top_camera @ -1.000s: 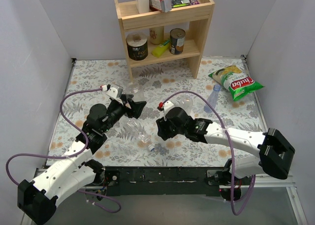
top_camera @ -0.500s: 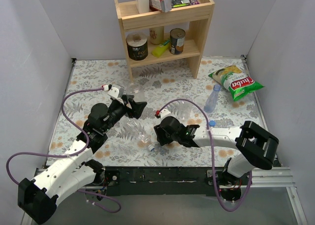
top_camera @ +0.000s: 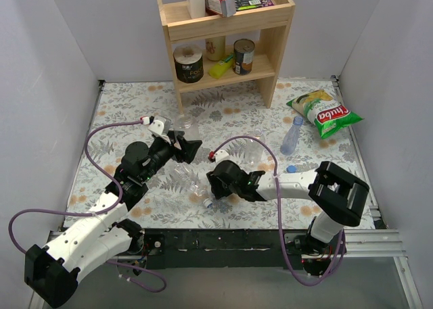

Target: Unscrew the bottle caps

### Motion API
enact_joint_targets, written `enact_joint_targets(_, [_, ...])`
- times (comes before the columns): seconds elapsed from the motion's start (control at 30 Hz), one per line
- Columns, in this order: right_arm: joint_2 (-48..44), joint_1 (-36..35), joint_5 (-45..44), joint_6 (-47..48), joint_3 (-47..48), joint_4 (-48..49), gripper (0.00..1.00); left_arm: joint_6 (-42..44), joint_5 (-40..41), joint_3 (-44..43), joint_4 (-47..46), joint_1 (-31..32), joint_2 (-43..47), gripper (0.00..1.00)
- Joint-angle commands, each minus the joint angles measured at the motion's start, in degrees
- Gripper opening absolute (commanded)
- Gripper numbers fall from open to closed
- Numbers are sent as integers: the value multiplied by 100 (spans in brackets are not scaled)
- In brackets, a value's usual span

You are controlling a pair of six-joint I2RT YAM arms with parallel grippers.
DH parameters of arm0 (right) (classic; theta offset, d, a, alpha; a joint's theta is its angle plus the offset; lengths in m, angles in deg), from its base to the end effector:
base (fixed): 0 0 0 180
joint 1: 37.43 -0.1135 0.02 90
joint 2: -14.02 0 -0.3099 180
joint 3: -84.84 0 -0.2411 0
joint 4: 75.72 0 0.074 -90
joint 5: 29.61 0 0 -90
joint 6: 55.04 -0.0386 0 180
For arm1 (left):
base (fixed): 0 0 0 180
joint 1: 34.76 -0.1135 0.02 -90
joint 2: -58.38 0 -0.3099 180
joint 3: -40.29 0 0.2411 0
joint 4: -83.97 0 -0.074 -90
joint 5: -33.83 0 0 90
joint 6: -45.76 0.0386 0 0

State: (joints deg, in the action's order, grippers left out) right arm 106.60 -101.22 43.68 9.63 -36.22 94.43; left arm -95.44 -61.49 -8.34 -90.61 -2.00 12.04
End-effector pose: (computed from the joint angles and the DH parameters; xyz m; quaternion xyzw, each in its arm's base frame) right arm 0.1492 0.2779 0.2132 -0.2452 0.8772 0.1790 0.3720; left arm 0.1320 -0.0892 0.3412 -0.0847 0.7211 -0.4844 0.4880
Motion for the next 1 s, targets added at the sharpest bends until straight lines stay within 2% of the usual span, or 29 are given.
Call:
enact_joint_targets(0.0, [216, -28, -280, -26, 240, -42, 17, 49, -30, -103, -15, -15, 47, 41])
enact_joint_targets(0.17, [375, -28, -395, 18, 451, -166, 23, 40, -48, -120, 3, -15, 12, 41])
enact_joint_targets(0.4, [279, -28, -201, 97, 433, -60, 43, 31, -66, -138, 21, -15, 3, 42])
enact_joint_targets(0.57, [112, -28, -184, 185, 363, 10, 49, 22, -118, -164, 47, -15, -32, 44])
enact_joint_targets(0.6, [94, -28, -184, 194, 320, 54, 60, 22, -127, -164, 56, -15, -41, 44])
enact_joint_targets(0.97, [-292, -28, -254, 361, 214, 45, 68, -4, -162, -173, 56, -15, -50, 45])
